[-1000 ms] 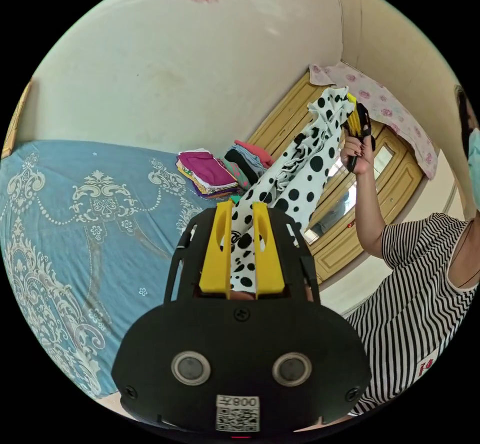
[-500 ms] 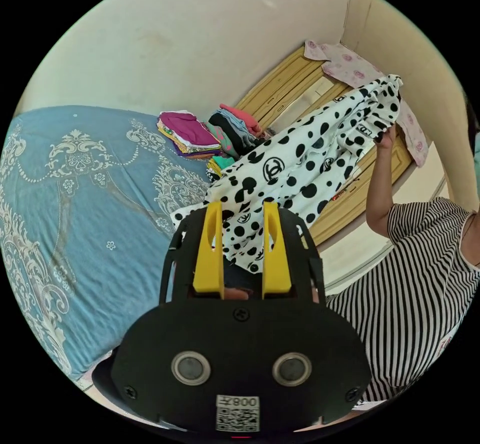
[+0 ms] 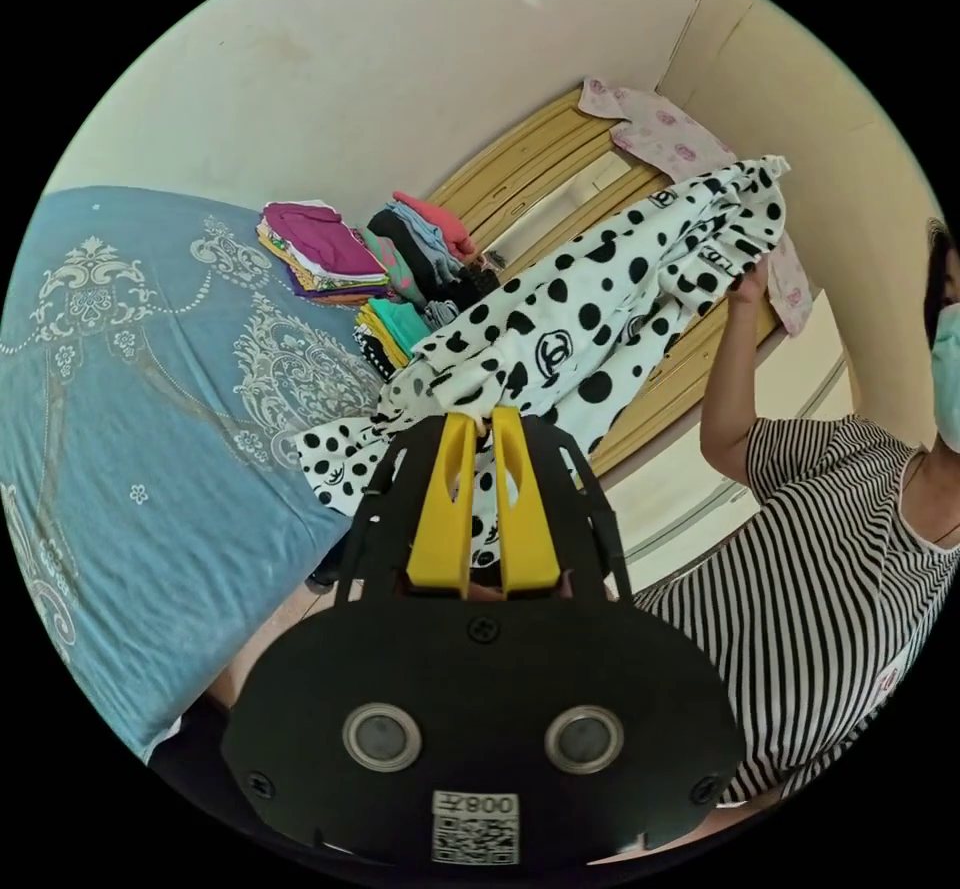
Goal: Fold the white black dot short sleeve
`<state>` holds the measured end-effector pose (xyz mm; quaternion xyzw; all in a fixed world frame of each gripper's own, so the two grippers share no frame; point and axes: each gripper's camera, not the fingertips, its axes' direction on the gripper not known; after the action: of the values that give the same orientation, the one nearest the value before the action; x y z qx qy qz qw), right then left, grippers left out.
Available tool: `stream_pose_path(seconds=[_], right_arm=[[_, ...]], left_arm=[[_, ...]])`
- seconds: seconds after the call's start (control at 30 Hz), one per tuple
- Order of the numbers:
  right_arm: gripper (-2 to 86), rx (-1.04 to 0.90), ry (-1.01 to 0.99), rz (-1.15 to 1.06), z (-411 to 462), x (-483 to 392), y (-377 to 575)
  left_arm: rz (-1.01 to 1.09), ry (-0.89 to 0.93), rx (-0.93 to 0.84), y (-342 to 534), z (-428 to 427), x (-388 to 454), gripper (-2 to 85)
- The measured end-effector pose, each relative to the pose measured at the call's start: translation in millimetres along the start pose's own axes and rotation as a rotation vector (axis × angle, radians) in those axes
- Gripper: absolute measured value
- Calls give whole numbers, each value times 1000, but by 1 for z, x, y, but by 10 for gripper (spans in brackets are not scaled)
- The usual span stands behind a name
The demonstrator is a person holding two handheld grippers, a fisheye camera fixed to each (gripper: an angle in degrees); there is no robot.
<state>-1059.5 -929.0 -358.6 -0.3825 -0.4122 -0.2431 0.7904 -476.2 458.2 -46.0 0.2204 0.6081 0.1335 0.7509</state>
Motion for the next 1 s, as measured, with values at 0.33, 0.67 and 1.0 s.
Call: stream_pose_path(seconds=[0.33,0.67,1.0], right_arm=[[3,128,69,89,-70,-3,37],[2,156,49,109,-100,-25,73],[2,114,-58,140,-94,-47,117]], left_arm=[[199,-249,318,-58,-303,119,29],[379,-487,410,-91,-483,261,27],[468,-609,513,-99,-608,358,26]])
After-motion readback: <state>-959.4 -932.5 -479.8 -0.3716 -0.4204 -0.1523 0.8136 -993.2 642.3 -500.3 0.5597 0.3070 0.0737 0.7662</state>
